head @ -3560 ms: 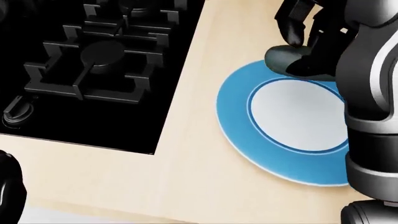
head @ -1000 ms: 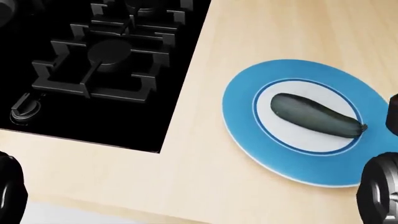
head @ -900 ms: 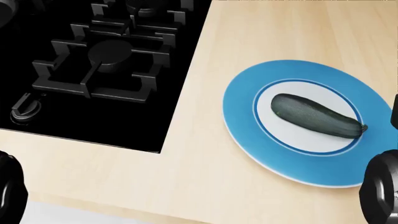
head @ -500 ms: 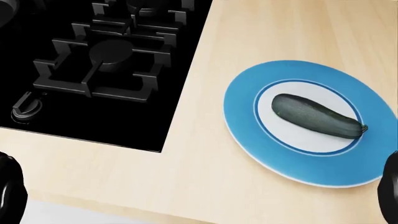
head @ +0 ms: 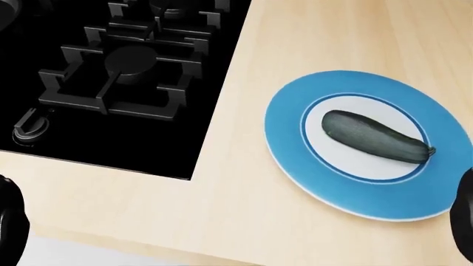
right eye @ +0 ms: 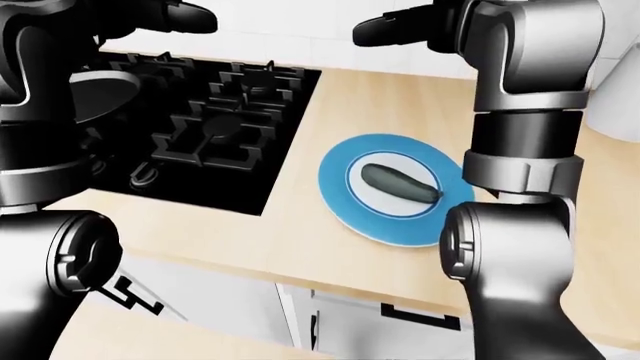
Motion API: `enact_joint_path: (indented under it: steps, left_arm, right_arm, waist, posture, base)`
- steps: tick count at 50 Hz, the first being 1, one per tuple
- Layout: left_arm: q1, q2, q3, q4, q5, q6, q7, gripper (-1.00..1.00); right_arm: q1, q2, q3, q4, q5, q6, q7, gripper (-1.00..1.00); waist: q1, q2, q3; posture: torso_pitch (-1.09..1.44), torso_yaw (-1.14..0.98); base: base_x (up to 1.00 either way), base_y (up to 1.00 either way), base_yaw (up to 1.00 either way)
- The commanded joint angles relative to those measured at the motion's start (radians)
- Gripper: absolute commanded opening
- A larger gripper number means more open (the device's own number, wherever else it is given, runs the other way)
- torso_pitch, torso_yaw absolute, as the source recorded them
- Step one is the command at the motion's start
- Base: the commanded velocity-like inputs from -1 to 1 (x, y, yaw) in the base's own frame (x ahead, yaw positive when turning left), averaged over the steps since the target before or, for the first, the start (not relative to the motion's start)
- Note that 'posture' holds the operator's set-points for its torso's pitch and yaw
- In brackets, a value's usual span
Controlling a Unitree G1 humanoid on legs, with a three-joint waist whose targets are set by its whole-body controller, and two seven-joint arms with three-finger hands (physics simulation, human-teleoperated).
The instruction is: Pick the zucchini from the pan and place it on the plate.
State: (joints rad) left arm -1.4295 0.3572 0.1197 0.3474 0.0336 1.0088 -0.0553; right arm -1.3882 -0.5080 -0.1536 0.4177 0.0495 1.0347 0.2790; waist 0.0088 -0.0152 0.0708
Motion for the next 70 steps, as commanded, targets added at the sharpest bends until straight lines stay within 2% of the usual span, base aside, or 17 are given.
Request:
enact_joint_path:
  steps: [1,19,70]
  left_arm:
    - [-0.047,0.015,0.007,-0.028,0.001,-0.029,0.004,1.00]
    - [-0.099,0.045,0.010,-0.020,-0.010,-0.005,0.000,1.00]
    - [-0.147,0.040,0.004,-0.029,-0.006,0.027,-0.003,1.00]
  right_arm:
    - [-0.051,-0.014,-0.007,-0.020,-0.006,-0.033,0.001,1.00]
    - [-0.129,-0.014,0.011,0.010,-0.056,-0.017,0.039,1.00]
    - [-0.220,-0.016,0.012,0.055,-0.095,-0.004,0.073,1.00]
  waist:
    - [0.000,-0.001,-0.035]
    - [-0.002,0.004,-0.030]
    - [-0.003,0.005,-0.023]
  posture:
    - [0.00,0.00]
    - [0.00,0.00]
    - [0.00,0.00]
  base:
    - [0.00,0.00,0.00]
    - [0.00,0.00,0.00]
    - [0.00,0.00,0.00]
